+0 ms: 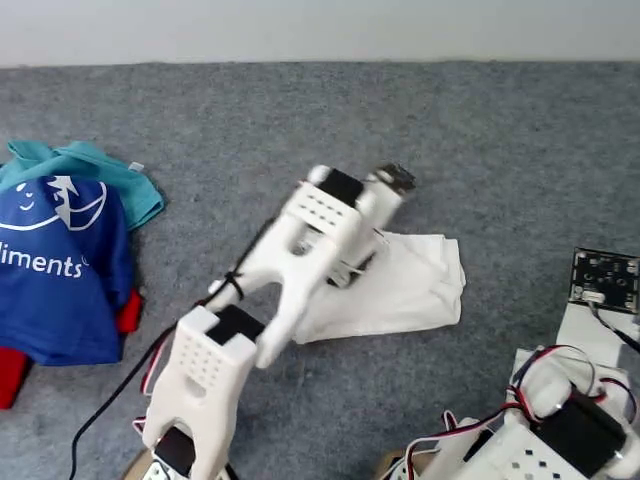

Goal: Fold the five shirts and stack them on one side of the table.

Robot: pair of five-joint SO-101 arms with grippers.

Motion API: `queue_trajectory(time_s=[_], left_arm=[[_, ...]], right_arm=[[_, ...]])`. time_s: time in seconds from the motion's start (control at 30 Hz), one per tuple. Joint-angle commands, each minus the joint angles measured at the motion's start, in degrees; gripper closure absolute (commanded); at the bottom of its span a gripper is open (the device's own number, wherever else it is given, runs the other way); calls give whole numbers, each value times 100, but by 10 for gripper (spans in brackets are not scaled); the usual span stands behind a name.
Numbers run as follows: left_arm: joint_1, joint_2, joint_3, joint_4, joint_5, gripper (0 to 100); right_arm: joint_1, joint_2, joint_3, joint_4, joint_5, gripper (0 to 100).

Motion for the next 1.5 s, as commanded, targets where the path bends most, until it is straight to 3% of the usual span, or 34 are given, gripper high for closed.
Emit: queue_trajectory(time_s=[0.0,0.13,0.53,0.8,1.0,1.23,1.47], left_arm=[[536,-378,-435,334,141,987],[949,-818,-453,369,457,987],[1741,-1073,251,422,466,987],[598,-2154,251,246,422,987],[-246,-1776,268,-299,158,987],[-229,-607,251,-703,141,987],[378,-466,4,-193,141,987]], right_arm=[[57,40,0,145,-70,987],[57,40,0,145,-70,987],[57,40,70,92,-62,987],[57,40,70,92,-62,986],[40,40,70,92,-70,985],[40,40,70,92,-53,984],[40,40,79,92,-44,984]])
